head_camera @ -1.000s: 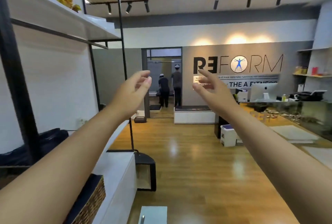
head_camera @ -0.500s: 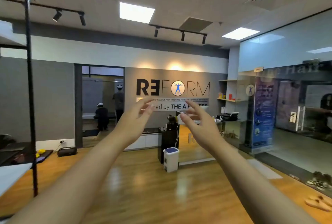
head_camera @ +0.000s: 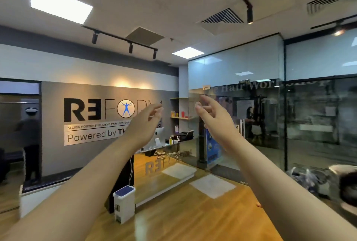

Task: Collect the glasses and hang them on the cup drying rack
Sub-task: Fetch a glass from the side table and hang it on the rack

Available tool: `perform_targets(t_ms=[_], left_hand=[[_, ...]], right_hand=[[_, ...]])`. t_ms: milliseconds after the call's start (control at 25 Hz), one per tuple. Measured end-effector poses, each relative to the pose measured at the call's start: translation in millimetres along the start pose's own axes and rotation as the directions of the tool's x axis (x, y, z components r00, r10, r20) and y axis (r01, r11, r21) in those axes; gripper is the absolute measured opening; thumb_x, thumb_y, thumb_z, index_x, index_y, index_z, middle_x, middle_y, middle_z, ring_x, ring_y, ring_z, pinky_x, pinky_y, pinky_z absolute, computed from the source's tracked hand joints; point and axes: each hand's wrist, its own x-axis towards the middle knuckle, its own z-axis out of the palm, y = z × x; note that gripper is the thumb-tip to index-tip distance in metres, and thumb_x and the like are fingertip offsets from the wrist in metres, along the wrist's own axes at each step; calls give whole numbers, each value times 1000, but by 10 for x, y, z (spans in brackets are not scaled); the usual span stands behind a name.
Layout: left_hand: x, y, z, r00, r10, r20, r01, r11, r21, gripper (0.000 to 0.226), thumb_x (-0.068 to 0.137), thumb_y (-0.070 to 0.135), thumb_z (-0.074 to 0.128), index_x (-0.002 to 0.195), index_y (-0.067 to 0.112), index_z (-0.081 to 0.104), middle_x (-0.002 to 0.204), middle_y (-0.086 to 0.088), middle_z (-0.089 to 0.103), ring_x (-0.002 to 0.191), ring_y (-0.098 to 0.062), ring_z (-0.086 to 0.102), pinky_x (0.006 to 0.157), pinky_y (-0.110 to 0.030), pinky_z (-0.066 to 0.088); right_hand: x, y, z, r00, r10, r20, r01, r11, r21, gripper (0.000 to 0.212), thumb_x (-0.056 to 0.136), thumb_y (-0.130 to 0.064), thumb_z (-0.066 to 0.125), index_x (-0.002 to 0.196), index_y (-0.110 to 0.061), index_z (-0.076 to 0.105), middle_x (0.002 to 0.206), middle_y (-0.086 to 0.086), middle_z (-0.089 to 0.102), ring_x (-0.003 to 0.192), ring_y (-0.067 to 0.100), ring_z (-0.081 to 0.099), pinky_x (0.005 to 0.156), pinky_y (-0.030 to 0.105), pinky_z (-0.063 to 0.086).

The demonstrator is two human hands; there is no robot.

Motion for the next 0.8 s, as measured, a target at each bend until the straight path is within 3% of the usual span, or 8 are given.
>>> perform_targets(t_ms=[240,400,520,640,800], left_hand=[[808,-535,668,988,122,97,-105,981,-163,44,108,47,36,149,31,47,133,10,54,122,-8,48,81,-18,36],[1273,-798,1504,968,177,180,-124,954,-273,44,108,47,37,148,32,48,148,4,54,133,-12,47,89,-24,38],[1645,-827,2147,954,221,204,-141,928,-346,44,108,47,36,147,33,49,143,6,58,131,-12,51,87,-21,39],[2158,-838,2891,934,275,227,-170,903,-395,42,107,51,37,144,37,50,133,9,63,124,-10,56,98,-30,43],[2811,-743,3837,913,338,228,-202,861,-467,42,107,51,38,143,36,52,127,10,66,119,-8,57,87,-18,38]], right_hand=[[463,517,75,990,24,-142,-40,993,-114,55,103,-52,58,155,-40,45,123,-14,69,115,11,65,100,42,57],[678,1189,-95,976,79,-203,-117,975,-187,56,104,-51,57,157,-38,44,112,-22,66,109,1,62,100,37,53],[896,1726,-375,959,101,-264,-168,955,-246,56,105,-52,55,158,-39,42,115,-21,65,110,3,62,104,45,56],[1183,2316,-784,933,134,-334,-233,932,-278,49,108,-49,48,156,-39,45,119,-20,65,113,6,63,105,49,56],[1588,2933,-1385,912,135,-388,-283,892,-353,47,111,-45,44,157,-35,46,117,-21,65,128,15,61,111,52,51]])
